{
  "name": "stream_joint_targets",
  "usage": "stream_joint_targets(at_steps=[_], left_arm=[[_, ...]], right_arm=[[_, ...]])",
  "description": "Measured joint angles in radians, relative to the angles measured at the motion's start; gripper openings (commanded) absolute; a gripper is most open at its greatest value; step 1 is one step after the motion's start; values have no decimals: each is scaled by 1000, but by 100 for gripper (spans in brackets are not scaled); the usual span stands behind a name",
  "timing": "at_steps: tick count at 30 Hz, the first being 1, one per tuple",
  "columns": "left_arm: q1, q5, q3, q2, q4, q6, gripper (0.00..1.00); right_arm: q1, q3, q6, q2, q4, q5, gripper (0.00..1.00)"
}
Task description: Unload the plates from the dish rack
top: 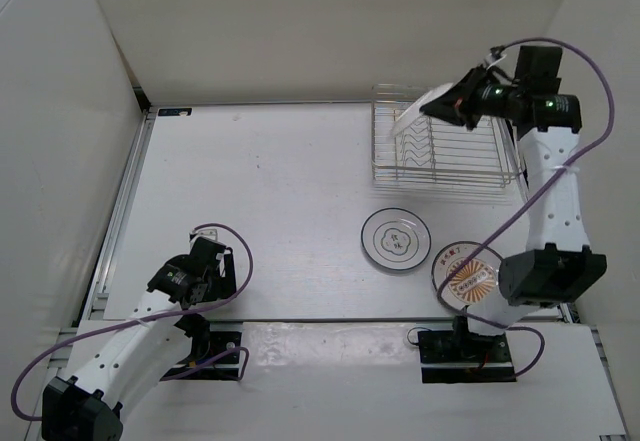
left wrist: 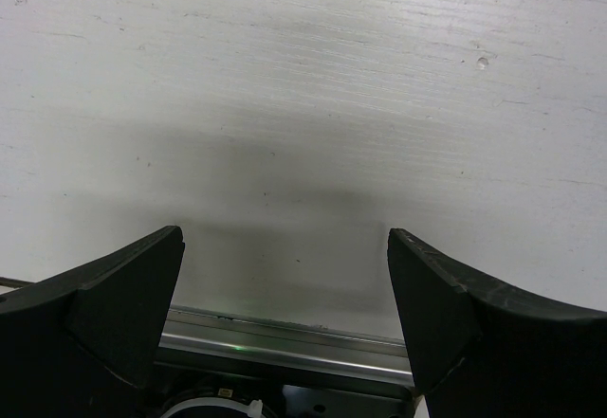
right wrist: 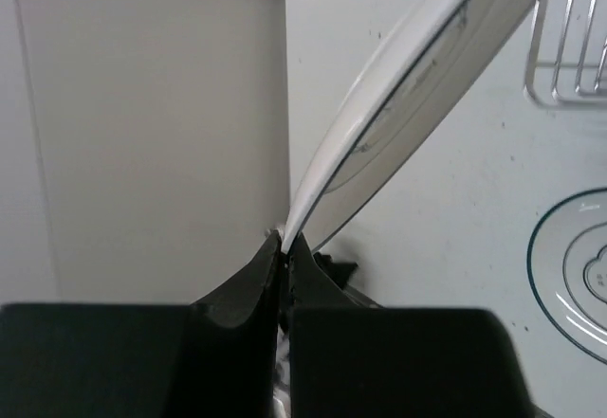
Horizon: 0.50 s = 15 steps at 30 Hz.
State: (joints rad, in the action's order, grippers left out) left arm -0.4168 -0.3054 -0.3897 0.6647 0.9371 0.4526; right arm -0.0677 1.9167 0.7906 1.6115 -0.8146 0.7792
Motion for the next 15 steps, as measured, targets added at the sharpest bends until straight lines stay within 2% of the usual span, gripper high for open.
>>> stream_joint_targets(at_steps=[4, 7, 10, 12, 15], left_arm=[[0, 1, 0, 4, 0, 0, 100], [0, 2, 0, 8, 0, -1, 100], [0, 3, 0, 8, -1, -2, 100], [-2, 3, 0, 8, -3, -3, 100], [-5, 3, 0, 8, -3, -4, 100]], right_arm=[[116, -148, -126, -131, -140, -50, 0], [201, -196, -188, -173, -282, -114, 0], [264, -170, -257, -160, -425, -200, 0], [296, -97, -305, -118, -499, -263, 0], [349, -1, -359, -47, -518, -352, 0]])
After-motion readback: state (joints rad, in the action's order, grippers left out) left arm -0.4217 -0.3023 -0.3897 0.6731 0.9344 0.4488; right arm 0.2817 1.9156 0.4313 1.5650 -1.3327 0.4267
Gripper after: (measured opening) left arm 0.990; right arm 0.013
